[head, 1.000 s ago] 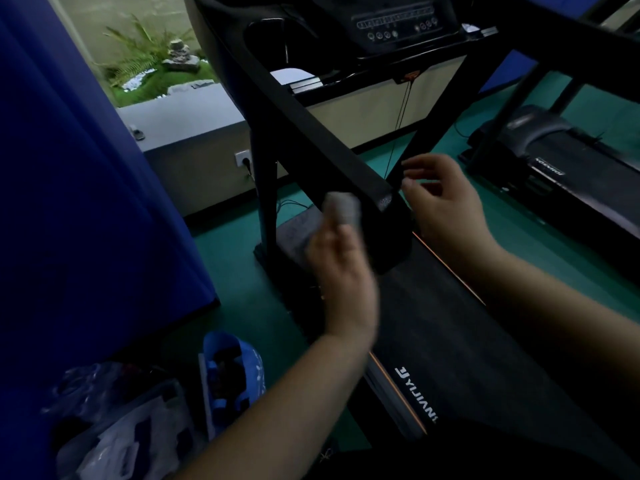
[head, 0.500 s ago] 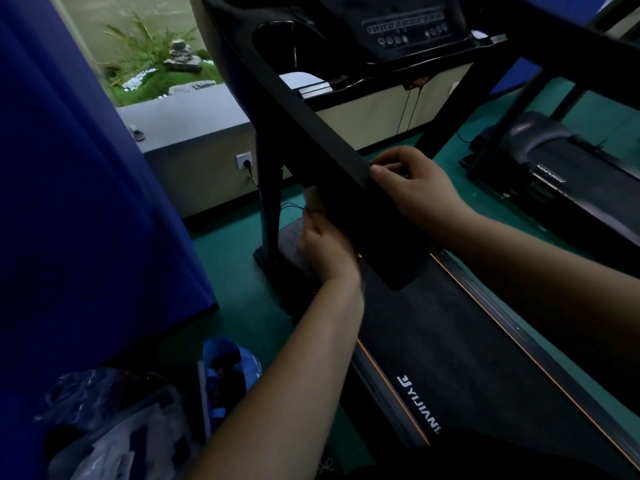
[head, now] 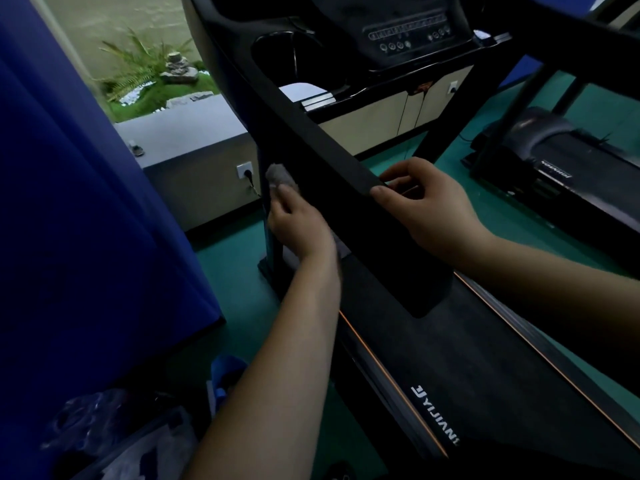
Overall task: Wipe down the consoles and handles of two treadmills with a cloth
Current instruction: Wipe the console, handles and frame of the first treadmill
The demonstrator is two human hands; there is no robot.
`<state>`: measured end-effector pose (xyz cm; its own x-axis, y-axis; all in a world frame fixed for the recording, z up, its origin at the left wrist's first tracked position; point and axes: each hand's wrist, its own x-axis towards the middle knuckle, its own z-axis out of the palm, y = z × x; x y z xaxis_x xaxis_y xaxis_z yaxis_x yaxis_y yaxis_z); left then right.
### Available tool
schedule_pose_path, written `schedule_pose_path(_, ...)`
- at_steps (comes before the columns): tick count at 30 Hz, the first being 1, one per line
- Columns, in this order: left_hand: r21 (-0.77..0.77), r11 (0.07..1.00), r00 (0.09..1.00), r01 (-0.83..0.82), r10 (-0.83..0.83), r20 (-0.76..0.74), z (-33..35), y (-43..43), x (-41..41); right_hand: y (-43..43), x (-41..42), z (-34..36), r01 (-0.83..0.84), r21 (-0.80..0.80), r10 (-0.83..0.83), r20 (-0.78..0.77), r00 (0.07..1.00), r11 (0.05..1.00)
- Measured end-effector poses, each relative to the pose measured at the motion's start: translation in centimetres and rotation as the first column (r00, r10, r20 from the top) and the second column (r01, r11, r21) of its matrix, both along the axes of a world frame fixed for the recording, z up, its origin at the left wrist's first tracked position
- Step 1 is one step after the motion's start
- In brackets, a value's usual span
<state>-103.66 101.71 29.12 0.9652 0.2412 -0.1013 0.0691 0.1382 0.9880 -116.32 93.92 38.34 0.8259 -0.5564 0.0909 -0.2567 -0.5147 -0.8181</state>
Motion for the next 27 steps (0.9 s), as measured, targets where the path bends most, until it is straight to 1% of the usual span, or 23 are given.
schedule_pose_path(1,0.013,1.0,0.989,-0.005,0.003,0.145,0.7,-0.3,-1.3,0.0,0.0,0.0,0.001,0.007,-0.001,-0.002,1.0,1.0)
schedule_pose_path(2,0.053,0.998,0.962,0.022,-0.036,0.27,0.7,-0.7,-2.3,0.0,0.0,0.0,0.001,0.007,-0.001,-0.003,1.0,1.0)
schedule_pose_path(3,0.119,0.992,0.934,0.039,-0.078,0.349,0.3,-1.2,-2.5,0.0,0.0,0.0,-0.001,0.002,0.001,-0.001,1.0,1.0)
schedule_pose_path(4,0.159,0.987,0.919,0.038,-0.097,0.382,0.2,-1.3,-1.4,0.0,0.0,-0.1,-0.001,-0.003,0.001,0.003,1.0,1.0)
schedule_pose_path(5,0.172,0.984,0.926,0.045,-0.106,0.363,-0.1,-1.2,0.5,0.0,0.0,-0.1,0.0,-0.004,0.0,0.007,1.0,1.0)
schedule_pose_path(6,0.161,0.984,0.947,0.08,-0.125,0.296,-0.3,-1.2,2.6,0.0,0.1,-0.1,0.001,-0.004,-0.001,0.009,1.0,1.0)
schedule_pose_path(9,0.064,0.976,0.978,0.209,-0.21,0.018,-0.4,-0.1,8.2,-0.2,0.1,-0.2,0.003,-0.009,-0.003,0.007,1.0,1.0)
schedule_pose_path(10,0.024,0.977,0.975,0.21,-0.208,-0.083,-0.5,0.2,9.3,-0.2,0.0,-0.2,0.003,-0.012,-0.003,0.006,1.0,1.0)
schedule_pose_path(11,-0.015,0.986,0.974,0.166,-0.167,-0.153,-0.3,0.2,9.7,-0.2,0.0,-0.2,0.002,-0.015,-0.001,0.006,1.0,1.0)
schedule_pose_path(12,-0.056,0.994,0.979,0.097,-0.106,-0.176,-0.1,0.2,9.4,-0.2,0.0,-0.3,0.0,-0.018,0.0,0.006,1.0,1.0)
schedule_pose_path(13,-0.07,0.997,0.988,0.022,-0.033,-0.153,0.2,0.0,8.5,-0.2,0.1,-0.3,0.0,-0.023,0.0,0.008,1.0,1.0)
schedule_pose_path(14,-0.065,0.998,0.997,-0.024,0.019,-0.074,0.6,-0.2,7.3,-0.2,0.1,-0.3,0.002,-0.027,-0.002,0.008,1.0,1.0)
schedule_pose_path(15,-0.055,0.998,0.998,-0.018,0.021,0.056,0.9,-0.4,6.1,-0.2,0.1,-0.3,0.005,-0.028,-0.005,0.009,1.0,1.0)
schedule_pose_path(16,-0.03,0.999,0.981,0.024,-0.018,0.193,1.0,-0.7,5.3,-0.1,0.1,-0.3,0.006,-0.026,-0.005,0.011,1.0,1.0)
schedule_pose_path(17,0.021,0.998,0.959,0.052,-0.056,0.276,0.9,-0.9,5.3,-0.2,0.0,-0.3,0.005,-0.023,-0.005,0.013,1.0,1.0)
schedule_pose_path(18,0.065,0.996,0.95,0.059,-0.075,0.303,1.0,-1.2,6.2,-0.1,0.0,-0.3,0.003,-0.024,-0.003,0.012,1.0,1.0)
schedule_pose_path(22,0.129,0.991,0.959,0.036,-0.071,0.276,3.0,-0.9,11.9,-0.1,0.0,-0.4,0.009,-0.037,-0.008,0.019,1.0,0.999)
schedule_pose_path(25,0.224,0.975,0.958,-0.01,-0.055,0.282,5.0,-1.0,16.5,-0.2,0.1,-0.5,0.013,-0.037,-0.012,0.024,1.0,0.999)
schedule_pose_path(27,0.28,0.96,0.974,0.006,-0.069,0.216,6.0,-0.9,19.8,-0.4,0.1,-0.7,0.006,-0.038,-0.005,0.025,1.0,0.999)
